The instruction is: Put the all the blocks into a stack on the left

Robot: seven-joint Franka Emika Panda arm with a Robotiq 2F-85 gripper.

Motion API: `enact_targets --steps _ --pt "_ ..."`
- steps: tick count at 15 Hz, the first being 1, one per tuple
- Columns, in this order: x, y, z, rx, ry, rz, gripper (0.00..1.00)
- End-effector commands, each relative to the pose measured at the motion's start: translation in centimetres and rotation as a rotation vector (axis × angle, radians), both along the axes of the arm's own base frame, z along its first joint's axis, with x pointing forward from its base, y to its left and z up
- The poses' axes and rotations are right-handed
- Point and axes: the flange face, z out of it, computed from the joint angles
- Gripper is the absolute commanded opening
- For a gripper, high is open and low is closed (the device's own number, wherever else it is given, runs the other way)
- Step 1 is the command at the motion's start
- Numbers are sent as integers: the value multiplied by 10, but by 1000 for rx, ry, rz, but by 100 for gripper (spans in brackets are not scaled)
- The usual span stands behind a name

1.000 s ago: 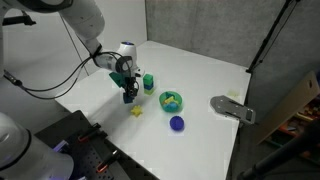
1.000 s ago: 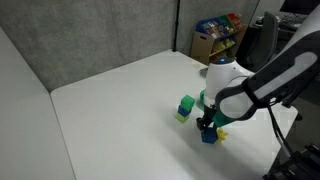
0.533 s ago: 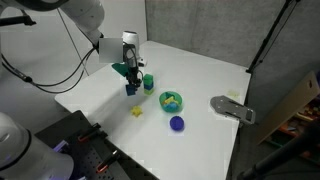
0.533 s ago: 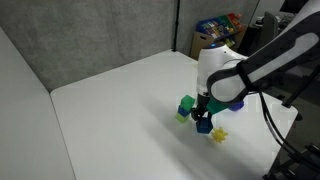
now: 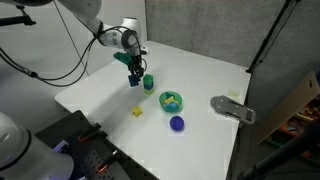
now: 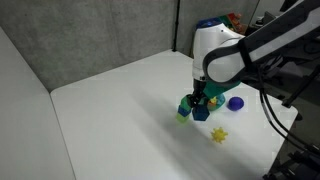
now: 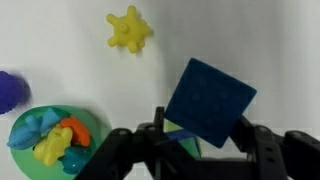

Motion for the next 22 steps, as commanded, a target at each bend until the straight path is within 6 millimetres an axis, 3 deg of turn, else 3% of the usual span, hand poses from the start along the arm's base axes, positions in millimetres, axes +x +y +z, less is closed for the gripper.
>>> enact_targets --steps 1,5,10,15,17,18,22 --pt "18 -11 29 -6 -6 21 38" --pt "41 -23 54 -7 -40 20 38" --pt "68 -35 67 -24 -104 100 38" --pt "77 -33 73 -10 -146 183 38" --pt "69 -32 70 -12 -133 159 38" --pt "69 -31 70 -11 -134 162 63" --pt "69 -31 66 -11 -128 162 63"
